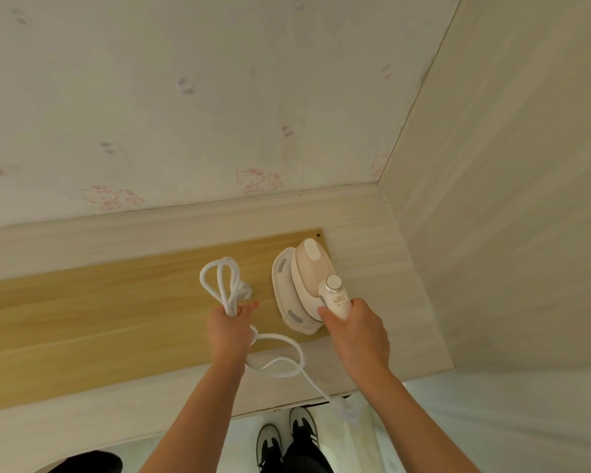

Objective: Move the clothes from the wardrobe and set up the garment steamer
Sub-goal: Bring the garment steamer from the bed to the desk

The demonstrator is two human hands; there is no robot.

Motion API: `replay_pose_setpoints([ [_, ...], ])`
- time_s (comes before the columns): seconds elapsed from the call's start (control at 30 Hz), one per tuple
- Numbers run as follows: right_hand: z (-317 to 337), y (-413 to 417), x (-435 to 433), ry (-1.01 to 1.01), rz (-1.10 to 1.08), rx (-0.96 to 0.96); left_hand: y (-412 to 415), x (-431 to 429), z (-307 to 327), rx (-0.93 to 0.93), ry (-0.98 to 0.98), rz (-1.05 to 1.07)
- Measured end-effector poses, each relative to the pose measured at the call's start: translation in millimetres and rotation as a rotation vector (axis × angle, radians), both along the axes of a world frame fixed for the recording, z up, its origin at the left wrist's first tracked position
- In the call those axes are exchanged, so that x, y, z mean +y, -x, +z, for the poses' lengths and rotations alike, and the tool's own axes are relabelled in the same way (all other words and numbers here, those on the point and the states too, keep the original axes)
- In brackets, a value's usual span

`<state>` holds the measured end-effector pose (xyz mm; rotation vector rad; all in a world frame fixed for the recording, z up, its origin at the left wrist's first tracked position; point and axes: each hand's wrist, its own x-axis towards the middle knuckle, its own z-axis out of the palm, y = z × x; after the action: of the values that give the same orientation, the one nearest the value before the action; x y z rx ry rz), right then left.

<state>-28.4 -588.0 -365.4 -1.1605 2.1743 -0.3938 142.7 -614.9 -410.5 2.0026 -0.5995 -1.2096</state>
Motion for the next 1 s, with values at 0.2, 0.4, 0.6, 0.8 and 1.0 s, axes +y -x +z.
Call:
replay_pose_setpoints([
  [0.2,-7,-26,-3,0.004,0.014,-0.062,-29,10,6,-0.008,0.058,0.073],
  [0.4,-12,-35,1,0.009,0.015,-0.056,-45,12,9,-0.013,0.087,0.098],
  [0.6,-15,-40,2,0.025,0.006,-0.076,-50,14,12,-0.007,0.117,0.105],
  [0.8,-18,-43,-1,0.02,0.012,-0.105,-59,16,18,-0.008,0.135,0.138],
  [1.0,-15,-57,-4,0.031,0.062,-0.114,-70,20,27,-0.009,0.167,0.191],
])
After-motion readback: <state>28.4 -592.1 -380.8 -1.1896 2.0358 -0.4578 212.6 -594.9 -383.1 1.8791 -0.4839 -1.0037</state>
